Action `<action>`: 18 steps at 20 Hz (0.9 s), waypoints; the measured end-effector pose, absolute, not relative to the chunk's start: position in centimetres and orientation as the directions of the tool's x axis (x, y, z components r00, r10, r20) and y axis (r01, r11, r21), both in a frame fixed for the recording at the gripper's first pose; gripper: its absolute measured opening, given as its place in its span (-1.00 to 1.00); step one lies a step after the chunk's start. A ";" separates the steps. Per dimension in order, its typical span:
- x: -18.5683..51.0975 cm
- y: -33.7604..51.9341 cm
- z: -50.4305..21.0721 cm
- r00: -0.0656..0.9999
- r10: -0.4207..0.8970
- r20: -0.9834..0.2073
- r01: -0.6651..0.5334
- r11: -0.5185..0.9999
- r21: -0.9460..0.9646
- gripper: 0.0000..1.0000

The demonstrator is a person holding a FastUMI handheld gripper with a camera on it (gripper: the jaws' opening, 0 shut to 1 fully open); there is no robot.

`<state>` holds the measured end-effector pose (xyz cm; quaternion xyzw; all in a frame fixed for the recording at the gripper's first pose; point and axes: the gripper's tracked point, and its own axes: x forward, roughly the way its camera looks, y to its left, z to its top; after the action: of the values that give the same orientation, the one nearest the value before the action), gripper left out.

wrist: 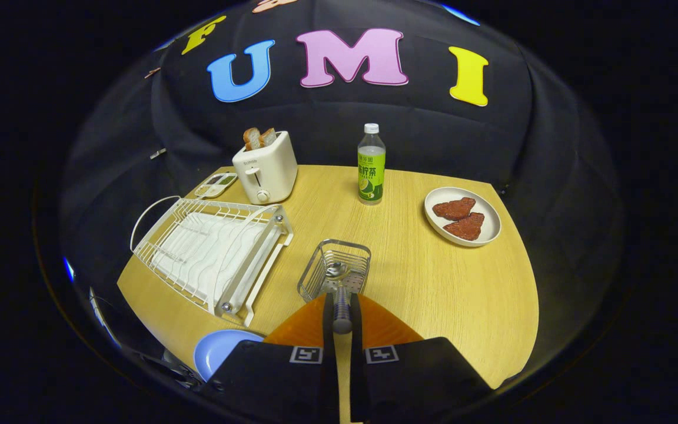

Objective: Take the plate from the dish rack, then take the spoon from the basket and place it into the plate.

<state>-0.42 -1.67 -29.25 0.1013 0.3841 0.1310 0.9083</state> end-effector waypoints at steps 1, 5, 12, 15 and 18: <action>-0.9 -1.8 -28.2 0.680 0.317 -0.661 -0.155 0.944 0.293 -0.77; -3.8 -1.9 -24.4 0.705 0.339 -0.623 -0.146 0.929 0.340 -0.77; -11.5 1.1 -22.4 0.652 0.421 -0.631 -0.174 0.893 0.416 -0.77; -14.7 3.4 -24.9 0.594 0.445 -0.670 -0.188 0.887 0.422 -0.77; -16.4 5.8 -27.6 0.548 0.468 -0.693 -0.203 0.878 0.433 -0.77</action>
<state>-16.44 5.75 -27.59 0.1528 0.4341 0.1935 0.8664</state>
